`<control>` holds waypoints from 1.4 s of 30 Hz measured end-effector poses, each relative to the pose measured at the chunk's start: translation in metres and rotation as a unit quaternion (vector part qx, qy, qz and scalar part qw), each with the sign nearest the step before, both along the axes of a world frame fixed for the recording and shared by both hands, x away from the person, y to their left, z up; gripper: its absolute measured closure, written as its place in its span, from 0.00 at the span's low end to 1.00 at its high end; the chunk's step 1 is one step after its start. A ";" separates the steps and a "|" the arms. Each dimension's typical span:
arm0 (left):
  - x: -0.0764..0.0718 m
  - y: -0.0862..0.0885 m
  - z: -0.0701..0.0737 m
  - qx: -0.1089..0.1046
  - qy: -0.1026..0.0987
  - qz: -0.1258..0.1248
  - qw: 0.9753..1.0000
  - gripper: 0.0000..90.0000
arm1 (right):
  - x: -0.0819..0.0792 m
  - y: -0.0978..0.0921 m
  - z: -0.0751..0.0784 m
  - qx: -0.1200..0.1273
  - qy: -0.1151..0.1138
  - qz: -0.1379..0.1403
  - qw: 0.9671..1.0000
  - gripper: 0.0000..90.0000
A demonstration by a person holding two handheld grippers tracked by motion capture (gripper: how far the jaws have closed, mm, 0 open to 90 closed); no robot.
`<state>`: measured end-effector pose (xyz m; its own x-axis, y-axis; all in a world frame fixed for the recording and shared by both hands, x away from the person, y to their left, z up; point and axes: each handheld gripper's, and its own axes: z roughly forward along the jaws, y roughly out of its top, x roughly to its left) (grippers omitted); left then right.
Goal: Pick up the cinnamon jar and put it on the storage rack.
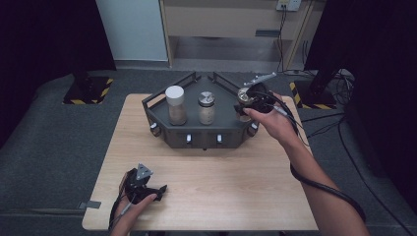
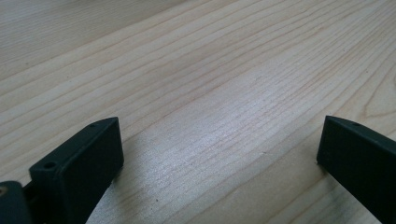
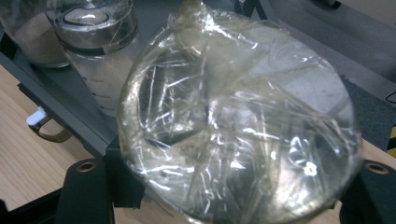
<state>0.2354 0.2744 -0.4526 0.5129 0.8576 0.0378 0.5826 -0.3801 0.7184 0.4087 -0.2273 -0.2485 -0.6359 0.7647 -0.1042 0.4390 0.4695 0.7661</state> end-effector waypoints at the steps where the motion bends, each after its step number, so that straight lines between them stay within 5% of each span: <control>1: 0.000 0.000 0.000 0.000 0.000 0.000 1.000 0.00 | 0.001 0.001 0.000 0.001 0.000 0.000 1.000 0.35; 42: 0.000 0.000 0.000 0.000 0.000 -0.001 1.000 0.00 | 0.039 0.026 -0.015 0.003 0.021 -0.005 1.000 0.35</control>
<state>0.2355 0.2746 -0.4526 0.5141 0.8569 0.0385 0.5818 -0.3813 0.7184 0.4482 -0.2009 -0.2633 -0.6325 0.7711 -0.0732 0.4753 0.4611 0.7494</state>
